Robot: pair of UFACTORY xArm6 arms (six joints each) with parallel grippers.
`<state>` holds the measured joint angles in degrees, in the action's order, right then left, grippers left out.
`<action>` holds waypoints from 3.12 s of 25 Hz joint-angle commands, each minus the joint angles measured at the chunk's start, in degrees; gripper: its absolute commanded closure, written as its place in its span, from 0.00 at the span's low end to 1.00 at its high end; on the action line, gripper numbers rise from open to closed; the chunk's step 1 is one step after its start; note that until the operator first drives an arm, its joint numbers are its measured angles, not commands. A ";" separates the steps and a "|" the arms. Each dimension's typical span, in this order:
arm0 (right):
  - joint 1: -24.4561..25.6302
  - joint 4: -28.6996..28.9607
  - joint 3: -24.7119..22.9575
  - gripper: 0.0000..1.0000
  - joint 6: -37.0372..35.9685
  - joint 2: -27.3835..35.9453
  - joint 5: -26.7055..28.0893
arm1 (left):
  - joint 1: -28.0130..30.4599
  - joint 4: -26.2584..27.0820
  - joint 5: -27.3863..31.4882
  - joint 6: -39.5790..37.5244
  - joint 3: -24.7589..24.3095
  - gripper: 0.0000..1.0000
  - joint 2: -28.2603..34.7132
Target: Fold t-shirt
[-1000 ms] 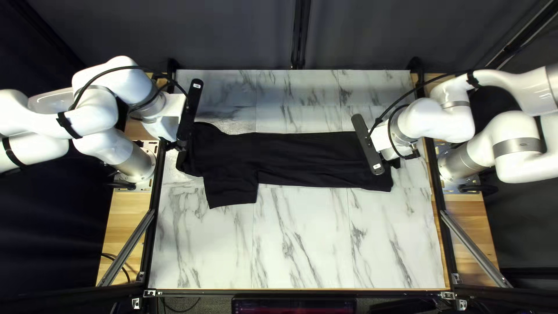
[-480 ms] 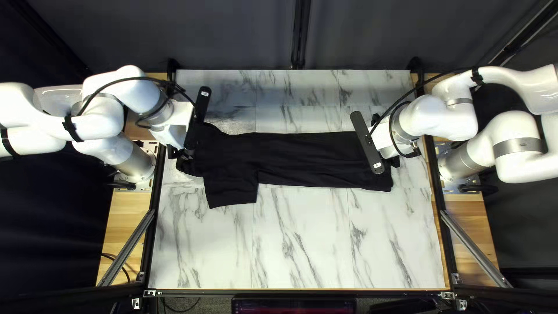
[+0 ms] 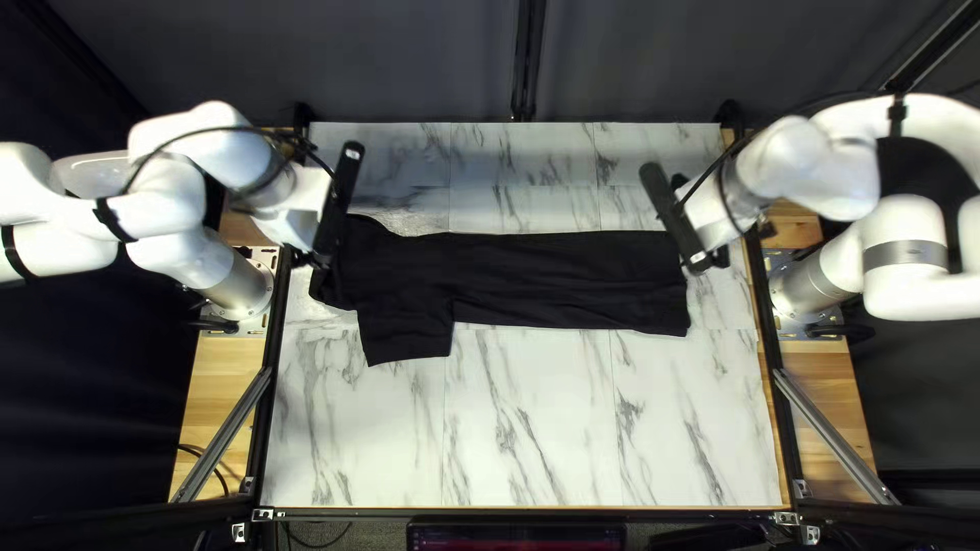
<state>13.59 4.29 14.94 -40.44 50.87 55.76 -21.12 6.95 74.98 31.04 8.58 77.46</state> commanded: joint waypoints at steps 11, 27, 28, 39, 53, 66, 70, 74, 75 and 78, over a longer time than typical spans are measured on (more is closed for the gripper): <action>3.28 8.10 14.62 0.00 3.32 8.94 21.24 | -15.64 12.21 12.48 10.63 13.95 0.00 -0.27; -20.13 -4.35 28.96 0.00 44.23 2.94 32.26 | -3.80 9.80 6.33 3.18 9.27 0.00 2.97; -18.65 -4.25 30.01 0.00 44.08 3.15 33.97 | -4.98 10.27 6.72 4.20 8.71 0.00 3.63; -17.21 -4.48 30.17 0.00 45.01 4.15 34.83 | -19.08 13.83 13.61 14.94 7.06 0.00 7.18; -17.21 -4.48 30.17 0.00 45.01 4.15 34.83 | 7.65 10.39 -7.55 -3.69 -2.52 0.00 3.30; -17.21 -4.48 30.17 0.00 45.01 4.15 34.83 | 16.08 4.23 -21.57 4.17 -2.08 0.00 -20.57; -17.21 -4.48 30.17 0.00 45.01 4.15 34.83 | 15.36 1.23 -22.34 6.61 -2.78 0.00 -22.76; -17.21 -4.48 30.17 0.00 45.01 4.15 34.83 | 15.36 1.23 -22.34 6.61 -2.78 0.00 -22.76; -17.21 -4.48 30.17 0.00 45.01 4.15 34.83 | 15.36 1.23 -22.34 6.61 -2.78 0.00 -22.76; -17.21 -4.48 30.17 0.00 45.01 4.15 34.83 | 16.93 -0.65 -23.22 2.18 -3.02 0.00 -23.17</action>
<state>-3.62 -0.19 45.11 4.57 55.01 90.60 -5.71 8.17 52.62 37.59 5.77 54.70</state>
